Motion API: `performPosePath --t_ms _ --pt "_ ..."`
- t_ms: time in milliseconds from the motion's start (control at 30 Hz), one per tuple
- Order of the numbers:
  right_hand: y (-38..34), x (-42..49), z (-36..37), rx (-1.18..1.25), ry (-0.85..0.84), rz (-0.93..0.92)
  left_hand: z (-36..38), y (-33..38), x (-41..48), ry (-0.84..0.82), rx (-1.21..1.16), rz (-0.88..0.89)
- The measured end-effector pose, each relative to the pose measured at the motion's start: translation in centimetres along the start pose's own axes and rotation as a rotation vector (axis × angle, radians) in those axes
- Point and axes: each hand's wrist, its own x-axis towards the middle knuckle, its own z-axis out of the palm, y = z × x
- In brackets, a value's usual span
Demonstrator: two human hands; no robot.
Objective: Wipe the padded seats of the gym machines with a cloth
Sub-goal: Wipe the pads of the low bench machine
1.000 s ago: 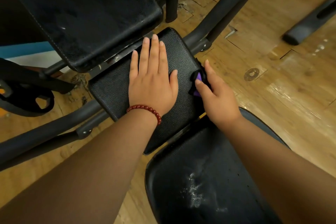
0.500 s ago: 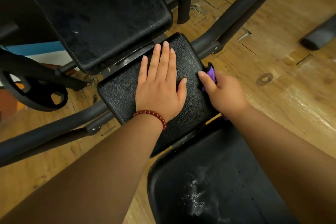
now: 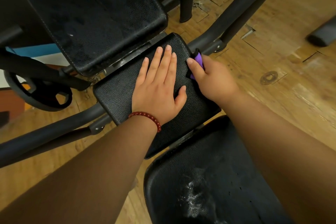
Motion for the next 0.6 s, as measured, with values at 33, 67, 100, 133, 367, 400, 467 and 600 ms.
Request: performPosePath --t_ms 33,67,100,133,367,400,467,600 --pt "0.3 -0.3 -0.1 0.036 0.0 -0.004 0.0 0.0 0.0 -0.002 -0.003 -0.001" --pt "0.9 -1.0 -0.1 0.066 0.005 0.001 0.0 0.0 0.0 -0.004 -0.007 -0.004" --pt "1.6 -1.9 -0.1 0.084 0.013 0.011 0.0 0.0 0.0 -0.005 -0.01 -0.007" --pt "2.3 -2.7 -0.1 0.091 0.022 0.027 -0.1 0.1 0.0 -0.004 -0.009 -0.006" --pt "1.1 -0.9 -0.3 0.06 -0.019 0.053 -0.1 0.2 0.1 -0.015 0.008 -0.008" --pt "0.9 -0.4 -0.3 0.069 -0.022 0.04 -0.1 0.2 0.1 -0.014 0.01 -0.007" --pt "1.1 -0.5 -0.2 0.089 -0.002 0.023 -0.1 0.2 0.1 -0.012 0.007 -0.004" --pt "2.6 -3.4 0.4 0.053 0.108 -0.009 -0.1 0.3 0.1 -0.011 0.01 -0.006"
